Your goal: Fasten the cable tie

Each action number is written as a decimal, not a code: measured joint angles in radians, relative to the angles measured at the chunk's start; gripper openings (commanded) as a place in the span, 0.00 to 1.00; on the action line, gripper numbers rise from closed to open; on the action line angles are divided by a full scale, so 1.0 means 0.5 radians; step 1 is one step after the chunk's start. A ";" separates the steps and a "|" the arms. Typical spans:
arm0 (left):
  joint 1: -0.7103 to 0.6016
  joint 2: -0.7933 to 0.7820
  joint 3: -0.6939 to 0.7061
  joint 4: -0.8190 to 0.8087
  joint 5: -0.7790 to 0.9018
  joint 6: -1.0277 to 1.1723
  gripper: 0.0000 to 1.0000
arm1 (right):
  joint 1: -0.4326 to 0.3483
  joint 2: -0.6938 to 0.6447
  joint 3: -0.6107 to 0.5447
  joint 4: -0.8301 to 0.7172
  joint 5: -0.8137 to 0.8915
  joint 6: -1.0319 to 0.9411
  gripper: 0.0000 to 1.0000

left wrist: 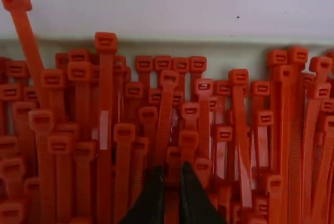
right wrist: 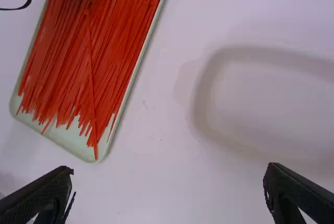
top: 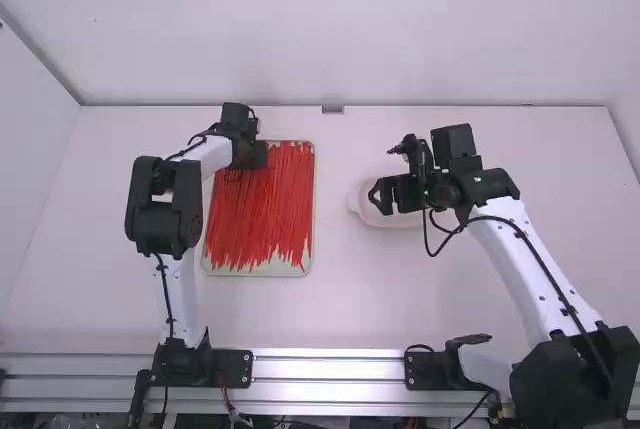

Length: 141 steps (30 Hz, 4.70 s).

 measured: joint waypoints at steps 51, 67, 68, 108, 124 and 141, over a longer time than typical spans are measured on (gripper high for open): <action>-0.351 -0.822 0.503 -0.863 -0.534 0.010 0.02 | -0.001 0.000 0.001 0.011 -0.002 -0.014 0.98; -0.351 -1.479 -0.281 -0.438 -0.077 -0.033 0.02 | 0.041 0.000 0.000 0.246 -0.348 -0.012 0.98; -0.351 -1.508 -0.320 -0.404 -0.037 -0.041 0.02 | 0.061 0.000 0.000 0.279 -0.375 -0.011 0.98; -0.556 -1.624 -0.443 0.623 0.893 -0.807 0.02 | 0.529 0.000 0.001 1.203 -0.452 0.526 0.75; -0.585 -1.625 -0.443 0.616 0.842 -0.765 0.02 | 0.500 0.000 0.001 1.153 -0.397 0.569 0.29; -0.540 -1.624 -0.443 0.616 0.851 -0.673 0.47 | 0.475 0.000 0.000 1.146 -0.496 0.410 0.00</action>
